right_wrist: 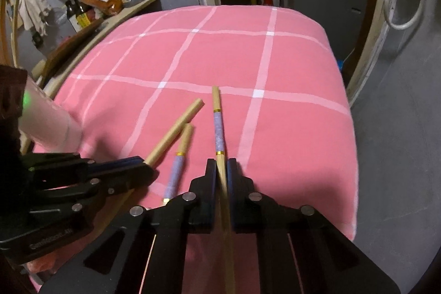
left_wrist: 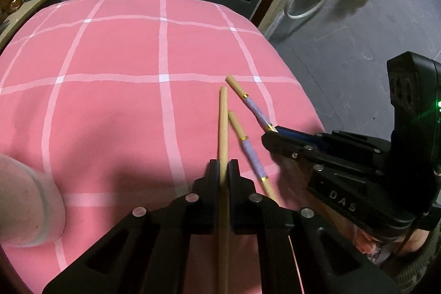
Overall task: Organize utensils
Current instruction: 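Lift both chopsticks upright and carry them over the utensil holder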
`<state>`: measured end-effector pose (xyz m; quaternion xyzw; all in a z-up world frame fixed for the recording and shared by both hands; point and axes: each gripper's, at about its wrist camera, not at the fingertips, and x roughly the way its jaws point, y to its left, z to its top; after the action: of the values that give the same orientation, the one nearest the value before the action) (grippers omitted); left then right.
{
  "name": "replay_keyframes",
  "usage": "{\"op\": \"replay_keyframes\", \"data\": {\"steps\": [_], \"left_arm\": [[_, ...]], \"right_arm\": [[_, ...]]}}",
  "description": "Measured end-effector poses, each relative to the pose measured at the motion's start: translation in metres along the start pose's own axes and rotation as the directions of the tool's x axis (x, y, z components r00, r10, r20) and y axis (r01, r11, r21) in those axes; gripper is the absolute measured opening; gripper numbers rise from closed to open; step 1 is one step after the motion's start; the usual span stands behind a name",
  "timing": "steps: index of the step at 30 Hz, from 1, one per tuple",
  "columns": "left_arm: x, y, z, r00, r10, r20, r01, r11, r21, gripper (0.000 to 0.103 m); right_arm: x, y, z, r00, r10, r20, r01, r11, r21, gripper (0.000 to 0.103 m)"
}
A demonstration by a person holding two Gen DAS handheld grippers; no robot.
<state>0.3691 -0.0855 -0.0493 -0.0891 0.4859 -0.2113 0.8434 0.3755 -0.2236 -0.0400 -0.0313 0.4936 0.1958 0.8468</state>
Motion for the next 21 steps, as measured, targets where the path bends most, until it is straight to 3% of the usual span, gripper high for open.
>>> {"op": "replay_keyframes", "data": {"steps": [6, 9, 11, 14, 21], "left_arm": [[-0.018, -0.001, -0.014, 0.999, 0.002, 0.042, -0.002, 1.0, 0.01, 0.004], [-0.038, -0.006, -0.022, 0.992, 0.012, 0.122, -0.016, 0.999, 0.037, 0.004], [-0.057, -0.01, -0.03, 0.979, 0.016, 0.205, -0.029, 0.998, 0.064, 0.004], [-0.081, -0.018, -0.041, 0.949, 0.01, 0.315, -0.042, 0.994, 0.097, 0.004], [-0.137, -0.022, -0.057, 0.849, -0.011, 0.528, -0.047, 0.994, 0.096, 0.004]], "right_arm": [[-0.023, 0.001, -0.017, 0.996, 0.033, 0.088, -0.038, 0.997, 0.06, 0.005], [-0.046, 0.005, -0.026, 0.983, 0.035, 0.181, -0.048, 0.997, 0.068, 0.005], [-0.063, 0.012, -0.032, 0.967, 0.033, 0.252, -0.052, 0.996, 0.066, 0.005], [-0.086, 0.025, -0.042, 0.93, 0.049, 0.365, -0.075, 0.995, 0.058, 0.005], [-0.131, 0.069, -0.053, 0.788, 0.088, 0.61, -0.102, 0.995, -0.012, 0.005]]}}
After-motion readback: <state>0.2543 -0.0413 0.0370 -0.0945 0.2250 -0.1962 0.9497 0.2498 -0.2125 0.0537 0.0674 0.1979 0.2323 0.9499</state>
